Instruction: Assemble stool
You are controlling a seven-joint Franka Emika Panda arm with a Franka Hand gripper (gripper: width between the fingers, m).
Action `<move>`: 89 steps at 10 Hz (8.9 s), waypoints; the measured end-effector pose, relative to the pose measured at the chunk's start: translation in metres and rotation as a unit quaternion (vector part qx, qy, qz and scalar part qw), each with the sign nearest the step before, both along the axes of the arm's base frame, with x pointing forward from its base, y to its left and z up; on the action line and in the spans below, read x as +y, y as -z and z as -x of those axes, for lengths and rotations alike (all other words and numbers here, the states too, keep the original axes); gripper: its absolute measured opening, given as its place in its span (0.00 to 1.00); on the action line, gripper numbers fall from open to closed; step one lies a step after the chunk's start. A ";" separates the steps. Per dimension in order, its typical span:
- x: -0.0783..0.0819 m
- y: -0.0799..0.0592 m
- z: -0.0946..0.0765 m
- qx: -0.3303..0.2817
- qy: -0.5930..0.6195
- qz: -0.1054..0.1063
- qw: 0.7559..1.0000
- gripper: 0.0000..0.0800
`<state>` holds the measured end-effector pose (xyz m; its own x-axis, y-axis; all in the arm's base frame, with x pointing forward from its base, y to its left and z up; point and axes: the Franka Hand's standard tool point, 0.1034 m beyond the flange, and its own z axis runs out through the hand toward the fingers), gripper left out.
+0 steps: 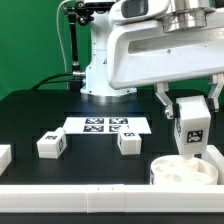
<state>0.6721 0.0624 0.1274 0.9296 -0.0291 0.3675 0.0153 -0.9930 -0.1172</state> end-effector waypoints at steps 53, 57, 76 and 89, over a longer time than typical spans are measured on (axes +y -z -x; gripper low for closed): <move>0.037 0.014 0.034 0.214 0.100 -0.029 0.971 0.81; 0.038 0.015 0.035 0.214 0.090 -0.030 0.972 0.81; 0.036 0.042 0.030 0.228 0.153 -0.009 0.962 0.43; 0.046 0.045 0.030 0.231 0.641 -0.170 0.712 0.43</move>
Offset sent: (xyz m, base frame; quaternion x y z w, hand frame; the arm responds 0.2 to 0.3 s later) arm -0.0008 0.0064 0.0092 -0.0388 0.0427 -0.1021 0.9931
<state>0.6424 0.1080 0.0825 0.0784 -0.9768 -0.1993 -0.9962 -0.0690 -0.0534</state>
